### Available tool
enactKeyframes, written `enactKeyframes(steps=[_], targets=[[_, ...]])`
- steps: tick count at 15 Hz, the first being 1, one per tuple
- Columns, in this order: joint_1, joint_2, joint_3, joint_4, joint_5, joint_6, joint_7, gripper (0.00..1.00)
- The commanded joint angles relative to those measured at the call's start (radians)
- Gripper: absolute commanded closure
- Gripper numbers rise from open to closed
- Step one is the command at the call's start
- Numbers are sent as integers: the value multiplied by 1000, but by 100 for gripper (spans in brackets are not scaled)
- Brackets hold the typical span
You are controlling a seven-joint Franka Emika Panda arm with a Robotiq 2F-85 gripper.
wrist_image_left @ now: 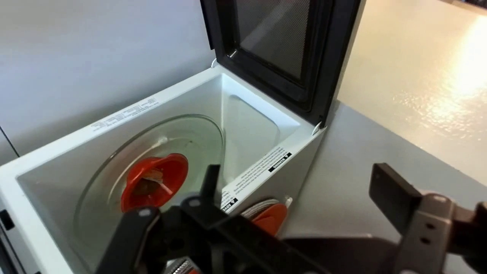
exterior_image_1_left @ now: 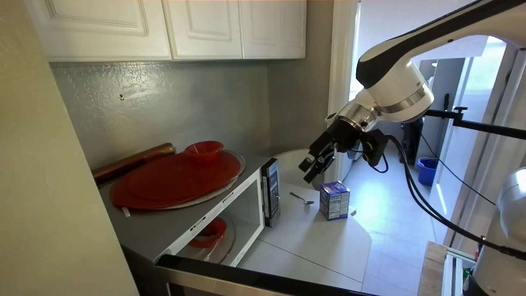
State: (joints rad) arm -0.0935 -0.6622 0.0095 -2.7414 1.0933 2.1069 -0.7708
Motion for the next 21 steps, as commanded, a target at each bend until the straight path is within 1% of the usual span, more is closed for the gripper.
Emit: enactKeyframes(steps=[1, 3, 7, 9, 11, 13, 14, 15, 16, 17, 20, 21], targets=[[24, -17, -8, -5, -14, 14, -3, 0], [23, -38, 1, -11, -16, 16, -10, 0], [20, -41, 1, -13, -16, 16, -15, 0], [25, -118, 2, -9, -124, -27, -48, 0], [41, -174, 6, -9, -221, -57, -30, 0], [67, -236, 9, -17, -314, -87, -25, 0], [85, -271, 11, -24, -356, -99, -28, 2], [110, -306, 17, -34, -389, -105, -31, 26], [80, -317, 64, -13, -386, -141, -61, 27], [92, -336, 84, -2, -393, -153, -68, 31], [130, -421, 156, -21, -401, -184, -99, 55], [132, -423, 184, -2, -401, -202, -115, 61]])
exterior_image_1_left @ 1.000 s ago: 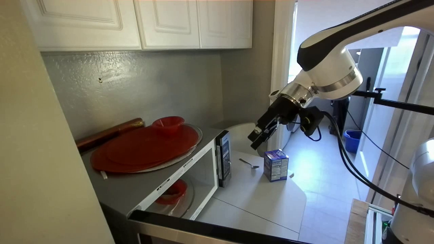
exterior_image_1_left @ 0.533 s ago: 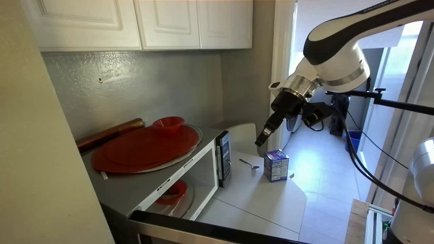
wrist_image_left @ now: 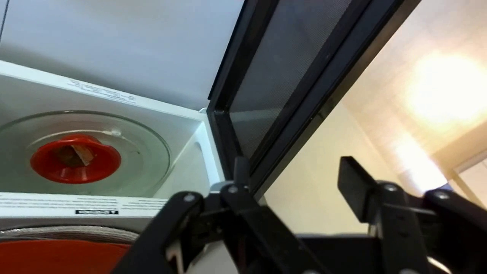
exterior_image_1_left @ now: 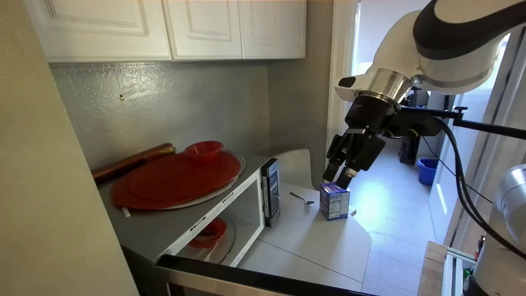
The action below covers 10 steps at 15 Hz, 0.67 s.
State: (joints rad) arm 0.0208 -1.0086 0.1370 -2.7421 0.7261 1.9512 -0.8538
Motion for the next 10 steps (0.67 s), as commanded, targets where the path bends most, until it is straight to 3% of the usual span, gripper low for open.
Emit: enactKeyframes(steps=[1, 4, 5, 7, 9, 10], targets=[[32, -93, 82, 0, -35, -58, -43, 67], [69, -133, 144, -3, -37, -68, -109, 89], [57, -89, 127, 0, -4, -43, -69, 70], [71, -107, 149, 0, -6, -44, -86, 85], [72, -112, 151, -1, -8, -44, -95, 89], [72, -112, 151, -1, -8, -44, -97, 97]])
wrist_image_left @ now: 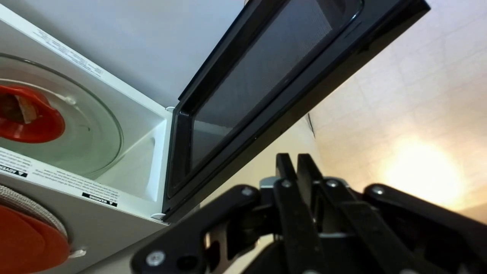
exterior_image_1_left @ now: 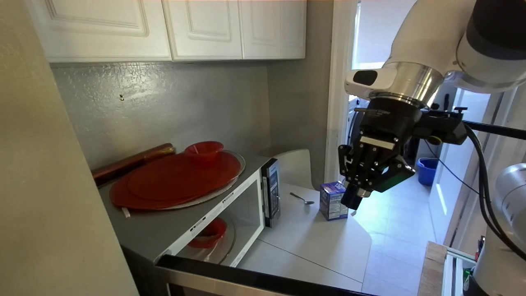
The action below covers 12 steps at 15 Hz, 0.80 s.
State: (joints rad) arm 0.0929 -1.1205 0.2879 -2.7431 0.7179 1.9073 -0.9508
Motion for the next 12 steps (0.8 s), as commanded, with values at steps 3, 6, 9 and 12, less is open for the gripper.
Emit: enactKeyframes(steps=[3, 6, 9, 12], targets=[[29, -31, 69, 0, -21, 1, -1, 100], [162, -11, 100, -4, -102, 67, 39, 100], [274, 2, 122, 8, -161, 136, 74, 100], [370, 42, 147, 9, -260, 214, 106, 100]])
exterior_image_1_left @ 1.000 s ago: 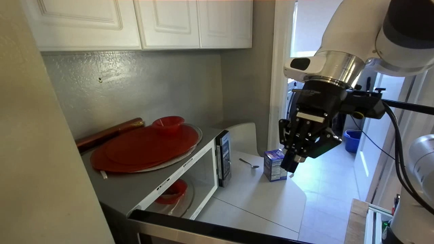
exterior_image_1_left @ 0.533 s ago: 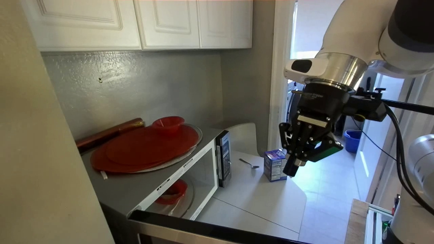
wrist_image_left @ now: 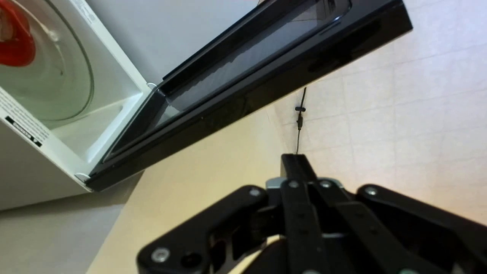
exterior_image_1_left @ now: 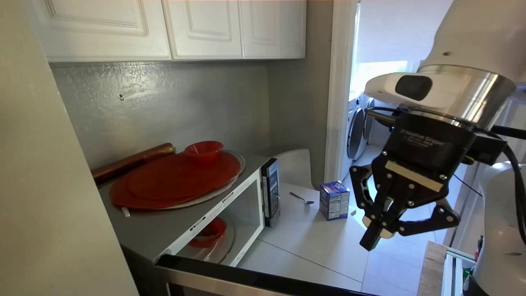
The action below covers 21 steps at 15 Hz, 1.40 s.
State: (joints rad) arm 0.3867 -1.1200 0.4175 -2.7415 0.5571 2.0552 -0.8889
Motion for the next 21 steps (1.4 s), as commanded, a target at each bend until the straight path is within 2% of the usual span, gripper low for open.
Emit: enactKeyframes(steps=[1, 7, 10, 15, 21], targets=[[102, 64, 27, 7, -137, 87, 56, 100], [166, 242, 73, -5, -360, 243, 162, 100], [187, 330, 72, -3, -456, 279, 222, 100], [264, 414, 34, -7, -560, 307, 270, 100], [399, 447, -48, -7, -583, 318, 255, 100]])
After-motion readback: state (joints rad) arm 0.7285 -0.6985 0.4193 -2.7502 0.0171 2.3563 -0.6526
